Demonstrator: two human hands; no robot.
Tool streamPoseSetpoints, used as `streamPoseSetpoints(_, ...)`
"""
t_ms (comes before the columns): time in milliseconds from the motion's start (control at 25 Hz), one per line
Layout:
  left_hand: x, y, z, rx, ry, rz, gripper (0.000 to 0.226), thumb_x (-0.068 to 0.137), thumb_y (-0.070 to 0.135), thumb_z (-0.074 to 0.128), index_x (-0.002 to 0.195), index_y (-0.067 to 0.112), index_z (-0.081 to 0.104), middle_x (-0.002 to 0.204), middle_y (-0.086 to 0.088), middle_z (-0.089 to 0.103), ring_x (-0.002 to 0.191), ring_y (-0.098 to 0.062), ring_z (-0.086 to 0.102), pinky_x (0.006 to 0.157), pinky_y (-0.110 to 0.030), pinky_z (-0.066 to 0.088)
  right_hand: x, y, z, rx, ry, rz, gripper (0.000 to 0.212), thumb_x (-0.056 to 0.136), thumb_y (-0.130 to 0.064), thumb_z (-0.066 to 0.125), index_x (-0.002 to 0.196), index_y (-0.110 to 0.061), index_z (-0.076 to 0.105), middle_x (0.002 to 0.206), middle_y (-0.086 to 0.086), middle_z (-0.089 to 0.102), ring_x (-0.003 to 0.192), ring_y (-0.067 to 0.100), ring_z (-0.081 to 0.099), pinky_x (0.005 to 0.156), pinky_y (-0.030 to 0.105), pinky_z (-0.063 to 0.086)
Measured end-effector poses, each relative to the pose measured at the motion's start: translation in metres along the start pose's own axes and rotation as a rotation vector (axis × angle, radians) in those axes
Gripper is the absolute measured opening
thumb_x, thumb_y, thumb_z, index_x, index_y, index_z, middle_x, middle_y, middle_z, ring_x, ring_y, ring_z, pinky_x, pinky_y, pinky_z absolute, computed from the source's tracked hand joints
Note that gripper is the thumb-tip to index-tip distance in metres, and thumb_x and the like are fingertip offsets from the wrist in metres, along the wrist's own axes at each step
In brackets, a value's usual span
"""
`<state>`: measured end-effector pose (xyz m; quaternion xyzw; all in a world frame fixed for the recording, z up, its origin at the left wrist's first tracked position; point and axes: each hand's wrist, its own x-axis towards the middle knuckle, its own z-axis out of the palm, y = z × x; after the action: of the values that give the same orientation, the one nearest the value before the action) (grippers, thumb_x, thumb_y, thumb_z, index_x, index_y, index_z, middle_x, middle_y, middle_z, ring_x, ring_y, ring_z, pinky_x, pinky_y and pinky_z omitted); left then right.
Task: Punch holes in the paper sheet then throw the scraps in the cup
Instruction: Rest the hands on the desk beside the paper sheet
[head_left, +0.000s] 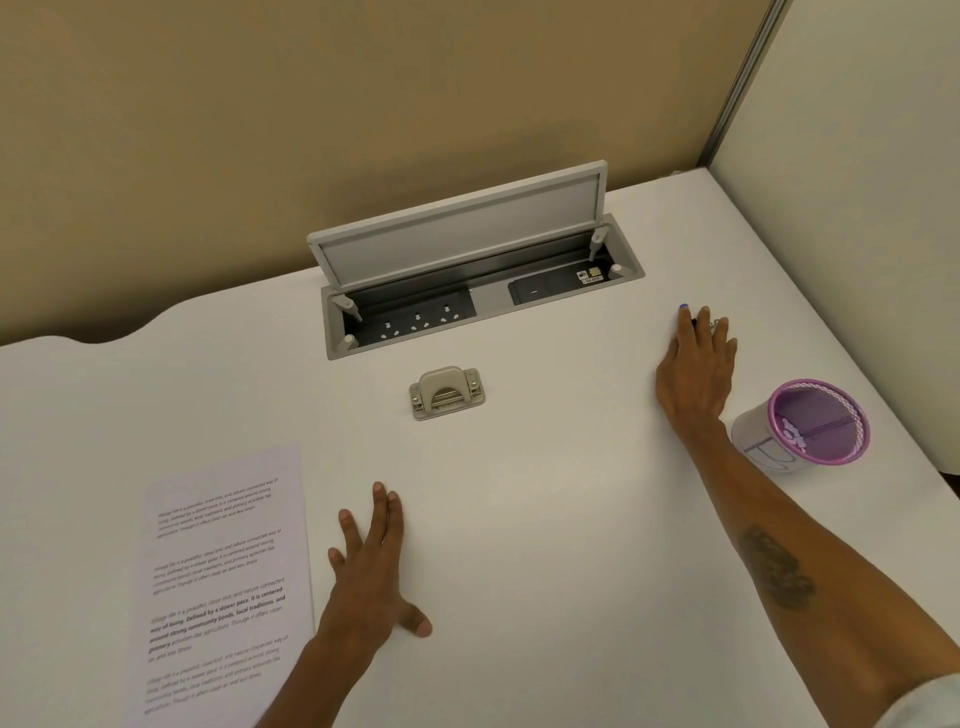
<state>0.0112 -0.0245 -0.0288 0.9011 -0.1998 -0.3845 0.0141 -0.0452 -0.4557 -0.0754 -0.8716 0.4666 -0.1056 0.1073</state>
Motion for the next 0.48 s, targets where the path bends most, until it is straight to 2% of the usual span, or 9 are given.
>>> streamPoseSetpoints(480,-0.0044,0.0034,-0.0054,-0.023,-0.012,0.009,0.158,0.056,0.035,0.096,0.152,0.014,-0.028,0.155,0.003,-0.044,0.145,-0.045,-0.030,0.118,-0.064,0.003,0.0111,0.0108,-0.0010,0.027,0.033,0.009,0.047,0.108,-0.014,0.030,0.155,-0.007,0.033,0.160,0.022,0.032,0.151,0.040,0.022,0.124,0.053,0.016)
